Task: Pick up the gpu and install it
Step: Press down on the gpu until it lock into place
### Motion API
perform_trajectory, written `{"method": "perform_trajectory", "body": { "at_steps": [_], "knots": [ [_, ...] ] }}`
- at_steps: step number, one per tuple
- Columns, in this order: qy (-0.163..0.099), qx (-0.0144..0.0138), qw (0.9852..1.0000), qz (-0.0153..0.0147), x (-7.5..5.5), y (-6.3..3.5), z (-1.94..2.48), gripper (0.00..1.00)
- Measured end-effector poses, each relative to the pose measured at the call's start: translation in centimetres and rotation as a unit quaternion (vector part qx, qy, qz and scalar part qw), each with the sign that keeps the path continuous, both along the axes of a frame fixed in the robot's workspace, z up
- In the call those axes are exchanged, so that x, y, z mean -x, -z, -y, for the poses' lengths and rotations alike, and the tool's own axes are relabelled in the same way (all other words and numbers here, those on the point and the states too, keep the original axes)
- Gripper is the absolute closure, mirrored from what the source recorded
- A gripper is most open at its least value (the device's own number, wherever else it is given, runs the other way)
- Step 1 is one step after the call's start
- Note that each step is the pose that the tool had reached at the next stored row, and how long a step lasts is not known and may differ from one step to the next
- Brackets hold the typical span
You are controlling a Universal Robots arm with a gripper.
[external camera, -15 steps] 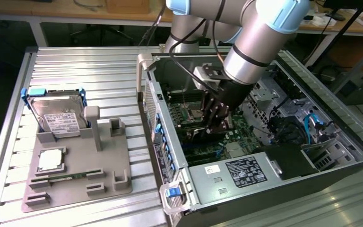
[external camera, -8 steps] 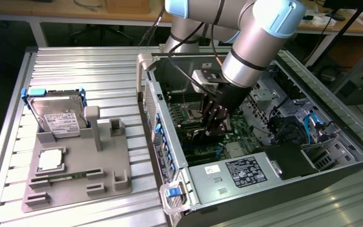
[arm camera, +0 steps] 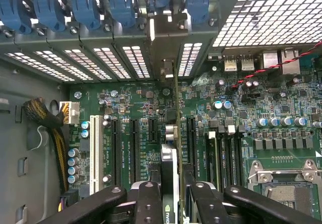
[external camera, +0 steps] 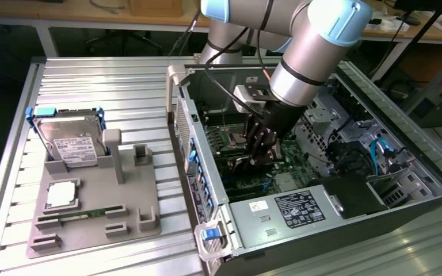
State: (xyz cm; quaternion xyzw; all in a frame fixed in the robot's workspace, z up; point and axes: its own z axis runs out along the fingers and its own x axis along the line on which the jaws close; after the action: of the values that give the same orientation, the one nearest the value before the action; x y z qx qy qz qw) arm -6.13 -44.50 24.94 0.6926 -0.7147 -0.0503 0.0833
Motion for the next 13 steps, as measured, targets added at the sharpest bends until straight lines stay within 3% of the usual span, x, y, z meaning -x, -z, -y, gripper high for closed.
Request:
{"method": "perform_trajectory", "body": {
  "at_steps": [13],
  "knots": [
    [0.0,0.0,1.0,0.0002,0.01,0.32,0.0,0.73]
  ]
}}
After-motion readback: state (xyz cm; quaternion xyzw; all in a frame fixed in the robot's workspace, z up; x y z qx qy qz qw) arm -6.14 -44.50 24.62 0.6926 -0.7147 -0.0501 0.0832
